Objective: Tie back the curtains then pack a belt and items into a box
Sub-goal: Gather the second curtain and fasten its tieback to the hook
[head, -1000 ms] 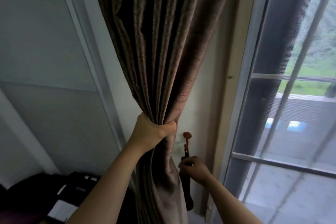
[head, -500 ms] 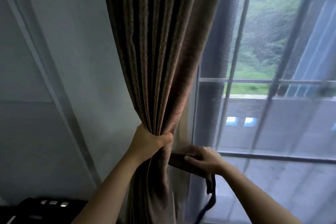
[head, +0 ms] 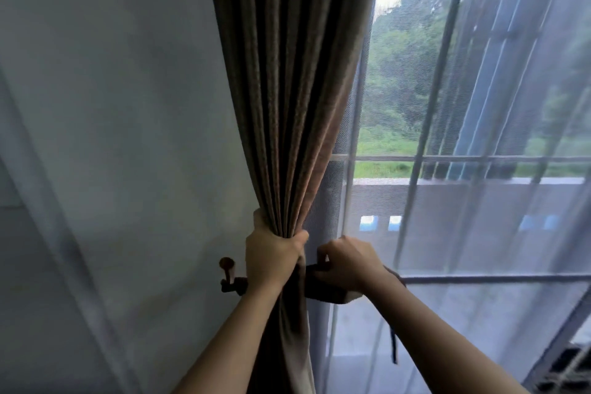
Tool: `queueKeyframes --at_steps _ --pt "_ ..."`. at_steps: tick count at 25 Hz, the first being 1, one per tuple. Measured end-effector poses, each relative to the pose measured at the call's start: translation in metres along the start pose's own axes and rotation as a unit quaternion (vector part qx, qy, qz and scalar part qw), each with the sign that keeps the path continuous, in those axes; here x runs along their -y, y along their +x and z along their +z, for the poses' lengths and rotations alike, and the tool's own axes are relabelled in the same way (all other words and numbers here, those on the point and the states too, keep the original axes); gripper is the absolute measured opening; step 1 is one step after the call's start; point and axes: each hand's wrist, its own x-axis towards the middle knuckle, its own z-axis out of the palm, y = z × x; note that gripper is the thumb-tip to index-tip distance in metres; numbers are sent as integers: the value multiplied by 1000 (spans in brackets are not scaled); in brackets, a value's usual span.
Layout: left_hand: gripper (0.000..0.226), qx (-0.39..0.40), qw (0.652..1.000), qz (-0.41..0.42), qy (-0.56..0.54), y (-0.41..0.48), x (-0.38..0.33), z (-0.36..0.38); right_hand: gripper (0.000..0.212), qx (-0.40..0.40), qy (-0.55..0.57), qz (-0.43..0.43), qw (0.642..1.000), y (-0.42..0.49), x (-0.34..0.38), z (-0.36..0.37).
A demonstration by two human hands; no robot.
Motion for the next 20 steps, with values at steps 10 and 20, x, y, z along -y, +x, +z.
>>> queueKeyframes --at_steps 10,20 --pt "59 21 997 -27 71 1 -10 12 30 60 -7 49 997 -33 16 -4" --pt "55 146 942 -45 298 6 -35 6 26 -52 111 58 991 -76 42 22"
